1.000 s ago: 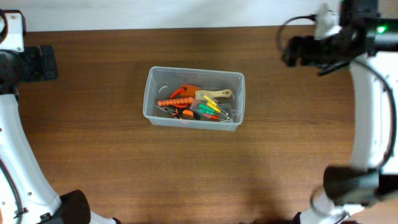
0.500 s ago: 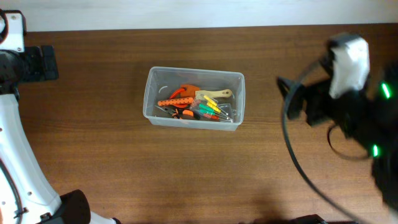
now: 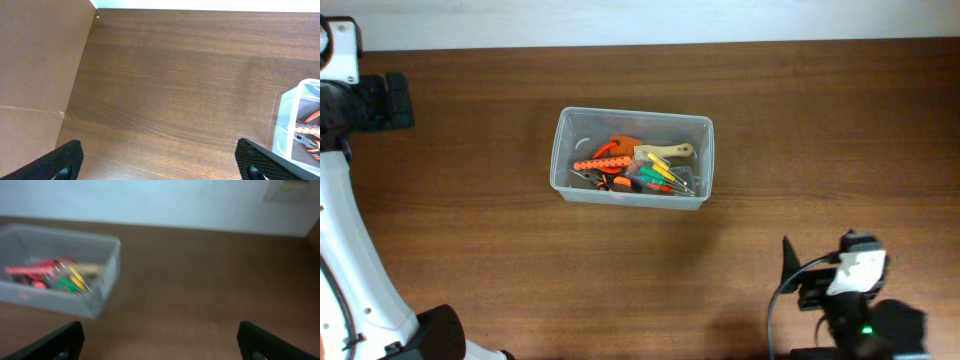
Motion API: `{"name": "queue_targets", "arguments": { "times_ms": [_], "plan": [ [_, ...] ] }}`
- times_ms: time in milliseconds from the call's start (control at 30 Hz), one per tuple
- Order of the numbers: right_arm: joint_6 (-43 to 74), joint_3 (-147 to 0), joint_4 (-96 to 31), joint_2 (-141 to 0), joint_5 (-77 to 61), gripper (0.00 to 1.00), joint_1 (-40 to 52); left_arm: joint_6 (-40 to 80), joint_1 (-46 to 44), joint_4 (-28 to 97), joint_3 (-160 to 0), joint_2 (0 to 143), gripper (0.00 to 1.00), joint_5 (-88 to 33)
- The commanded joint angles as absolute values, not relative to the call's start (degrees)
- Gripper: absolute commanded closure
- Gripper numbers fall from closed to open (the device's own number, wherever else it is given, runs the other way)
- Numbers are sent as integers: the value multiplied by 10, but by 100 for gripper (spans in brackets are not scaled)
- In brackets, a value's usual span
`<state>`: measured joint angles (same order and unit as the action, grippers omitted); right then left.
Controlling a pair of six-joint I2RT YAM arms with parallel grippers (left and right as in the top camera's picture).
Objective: Pack container
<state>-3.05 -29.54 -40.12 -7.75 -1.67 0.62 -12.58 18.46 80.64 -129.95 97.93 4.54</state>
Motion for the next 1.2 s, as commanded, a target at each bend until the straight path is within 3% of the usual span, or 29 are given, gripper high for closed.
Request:
{"name": "queue_targets", "arguments": {
  "times_ms": [0,300,1167],
  "plan": [
    [-31,-209,-376,-22,1,2,-1,-120,189,807,-1302,973,1,42],
    [-27,-105,-339,-2,1,2,0,-120,189,807,-1302,973,1,42],
    [-27,-88,-336,-2,1,1,0,-120,189,807,-1302,973,1,41]
  ]
}}
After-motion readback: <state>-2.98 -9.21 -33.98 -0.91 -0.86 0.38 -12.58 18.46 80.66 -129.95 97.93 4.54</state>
